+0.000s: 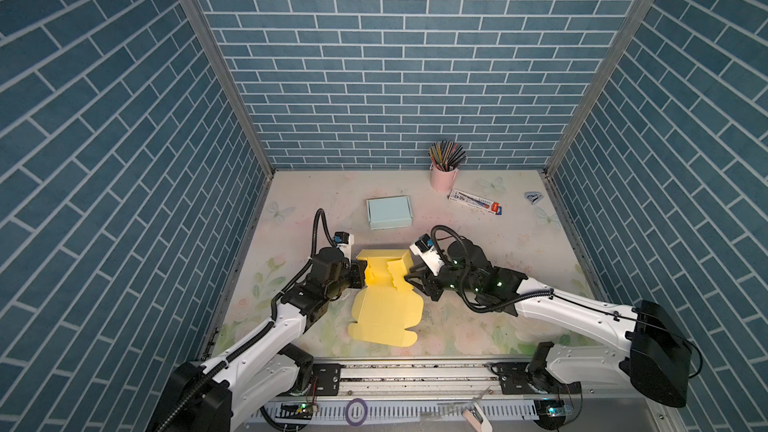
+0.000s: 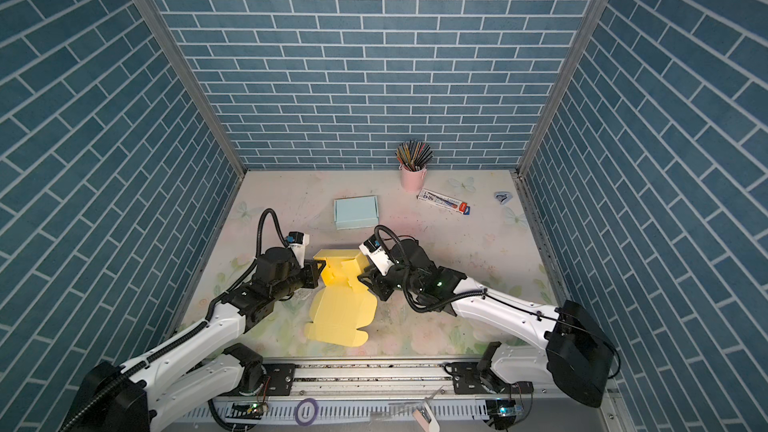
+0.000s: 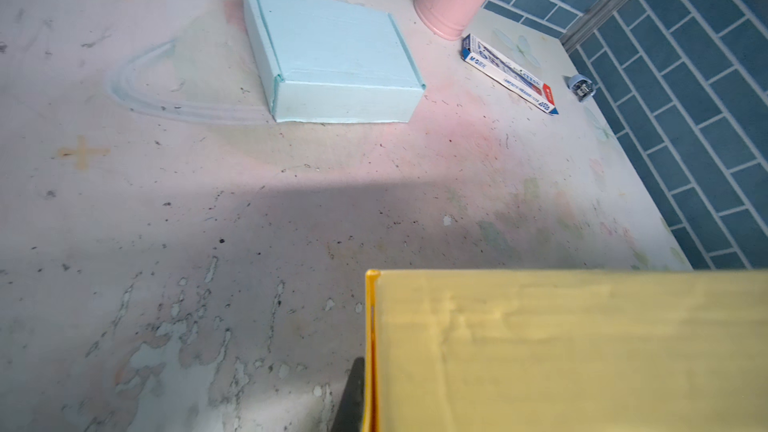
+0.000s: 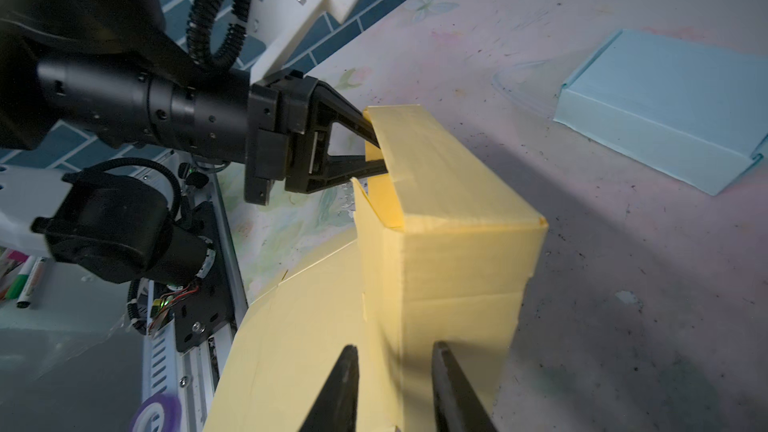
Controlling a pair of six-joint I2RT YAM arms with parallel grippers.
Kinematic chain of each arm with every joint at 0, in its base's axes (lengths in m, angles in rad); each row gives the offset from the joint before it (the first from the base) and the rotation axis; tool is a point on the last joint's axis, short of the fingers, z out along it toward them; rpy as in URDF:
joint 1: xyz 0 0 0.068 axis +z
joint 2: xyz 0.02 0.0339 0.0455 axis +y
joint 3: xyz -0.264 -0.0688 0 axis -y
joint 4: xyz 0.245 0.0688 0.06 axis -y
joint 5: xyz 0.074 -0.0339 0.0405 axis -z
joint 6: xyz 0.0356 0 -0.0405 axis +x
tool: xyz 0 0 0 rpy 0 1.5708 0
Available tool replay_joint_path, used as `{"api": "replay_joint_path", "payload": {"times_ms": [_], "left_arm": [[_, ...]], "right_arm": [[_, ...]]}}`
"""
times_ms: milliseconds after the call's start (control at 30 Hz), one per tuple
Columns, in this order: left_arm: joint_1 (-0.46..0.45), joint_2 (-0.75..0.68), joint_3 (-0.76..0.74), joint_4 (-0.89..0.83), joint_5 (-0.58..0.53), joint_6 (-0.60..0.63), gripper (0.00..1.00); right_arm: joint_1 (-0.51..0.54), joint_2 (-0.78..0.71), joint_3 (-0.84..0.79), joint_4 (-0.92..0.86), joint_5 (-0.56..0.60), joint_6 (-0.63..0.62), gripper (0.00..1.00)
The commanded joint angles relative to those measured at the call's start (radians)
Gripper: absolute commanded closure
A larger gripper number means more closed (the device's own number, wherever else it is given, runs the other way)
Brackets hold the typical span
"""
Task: Fold the paper box
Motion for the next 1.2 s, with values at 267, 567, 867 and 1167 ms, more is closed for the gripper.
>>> {"api": "replay_joint_path", "payload": {"times_ms": [267, 567, 867, 1167], "left_arm": [[-0.165, -0.050, 0.039, -0.057, -0.251, -0.060, 0.98], [-0.296, -0.090, 0.046, -0.101, -0.422, -0.114, 0.97], [-0.354, -0.124, 0.036, -0.113, -0.502, -0.134, 0.97], [-0.436, -0.138, 0.026, -0.113, -0.586, -0.160, 0.97]], "right_arm": [[0.115, 0.168, 0.108, -0.022, 0.403, 0.113, 0.71], [0.174, 0.221, 0.142, -0.033, 0.605, 0.141, 0.72], [0.202, 0.230, 0.132, -0.025, 0.714, 0.161, 0.71], [0.231, 0.257, 0.135, -0.049, 0.865, 0.155, 0.84]]}}
